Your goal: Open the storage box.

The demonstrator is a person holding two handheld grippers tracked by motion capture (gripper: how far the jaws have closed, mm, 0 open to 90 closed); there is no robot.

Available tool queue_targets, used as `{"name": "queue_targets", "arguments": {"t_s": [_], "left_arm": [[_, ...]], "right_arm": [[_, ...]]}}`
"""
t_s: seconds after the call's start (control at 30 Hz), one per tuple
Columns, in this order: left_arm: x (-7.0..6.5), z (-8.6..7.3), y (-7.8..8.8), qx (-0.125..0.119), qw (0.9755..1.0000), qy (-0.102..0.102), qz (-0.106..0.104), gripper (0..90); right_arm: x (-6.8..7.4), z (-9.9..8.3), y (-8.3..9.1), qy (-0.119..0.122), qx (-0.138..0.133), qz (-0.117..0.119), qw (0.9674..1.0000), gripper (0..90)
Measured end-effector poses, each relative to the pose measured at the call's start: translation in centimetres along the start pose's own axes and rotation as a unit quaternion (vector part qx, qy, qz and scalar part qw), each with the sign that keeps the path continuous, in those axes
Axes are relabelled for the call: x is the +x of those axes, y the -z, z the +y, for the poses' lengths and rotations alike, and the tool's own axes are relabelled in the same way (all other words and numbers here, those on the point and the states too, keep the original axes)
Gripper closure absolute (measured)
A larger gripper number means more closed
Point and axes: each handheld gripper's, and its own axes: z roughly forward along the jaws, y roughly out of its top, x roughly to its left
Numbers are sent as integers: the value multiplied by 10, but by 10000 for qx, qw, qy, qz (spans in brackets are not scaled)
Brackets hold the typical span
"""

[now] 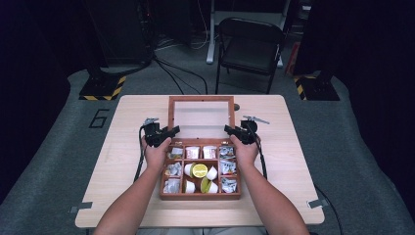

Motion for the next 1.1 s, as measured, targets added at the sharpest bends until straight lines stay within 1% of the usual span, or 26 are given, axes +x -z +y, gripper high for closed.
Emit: {"name": "queue_targets", "arguments": {"t_s": [0.17, 0.23, 0.3, 0.33, 0.37, 0.47, 0.5, 0.53, 0.6, 0.67, 0.7, 0.77, 0.8, 0.83, 0.93, 1.0, 1.03, 1.07, 1.1], "left_arm": [[1, -1, -1, 15, 10000, -17, 17, 469], [1, -1, -1, 45, 10000, 27, 21, 468], [0, 0, -2, 50, 10000, 10, 71, 466], [-1, 2, -1, 124, 9999, 33, 73, 466], [-3, 3, -2, 155, 9998, 84, 126, 466], [-2, 4, -2, 220, 9996, 71, 142, 464], [-3, 4, -3, 215, 9995, 150, 154, 464], [-3, 4, -3, 209, 9995, 148, 163, 464], [-2, 4, -3, 258, 9994, 194, 150, 463], [-2, 5, -4, 260, 9994, 189, 158, 463], [-1, 5, -4, 301, 9992, 224, 146, 463], [0, 5, -5, 305, 9992, 233, 146, 464], [1, 6, -5, 369, 9990, 217, 135, 464], [0, 6, -5, 382, 9988, 257, 141, 464], [1, 6, -5, 403, 9987, 259, 158, 463], [1, 8, -6, 476, 9984, 265, 174, 463], [1, 8, -6, 496, 9983, 232, 176, 462], [0, 8, -7, 462, 9984, 268, 193, 461], [0, 8, -7, 471, 9984, 248, 198, 460]], "right_arm": [[-1, 0, -2, -68, 82, 16, 9999, 526], [-2, 1, -2, -62, 91, 10, 9999, 526], [-2, 1, -3, -87, 102, 11, 9999, 526], [-2, 1, -3, -84, 96, 16, 9999, 526], [-2, 1, -3, -74, 90, 17, 9999, 526], [-2, 1, -3, -97, 122, 8, 9999, 526], [-2, 1, -3, -97, 122, 8, 9999, 526], [-3, 1, -3, -114, 147, 23, 9998, 526], [-3, 2, -4, -116, 156, 2, 9998, 526], [-3, 2, -4, -128, 167, 12, 9998, 526], [-3, 2, -5, -139, 189, 16, 9997, 526], [-3, 2, -5, -142, 184, 12, 9997, 526], [-4, 2, -5, -164, 206, 12, 9997, 526], [-3, 2, -5, -196, 226, 12, 9996, 526], [-4, 3, -6, -202, 253, 17, 9995, 526], [-4, 3, -6, -214, 264, 3, 9994, 526], [-5, 3, -7, -236, 288, 28, 9993, 526], [-5, 3, -7, -226, 292, 20, 9993, 526], [-5, 3, -8, -243, 311, 20, 9992, 525]]}}
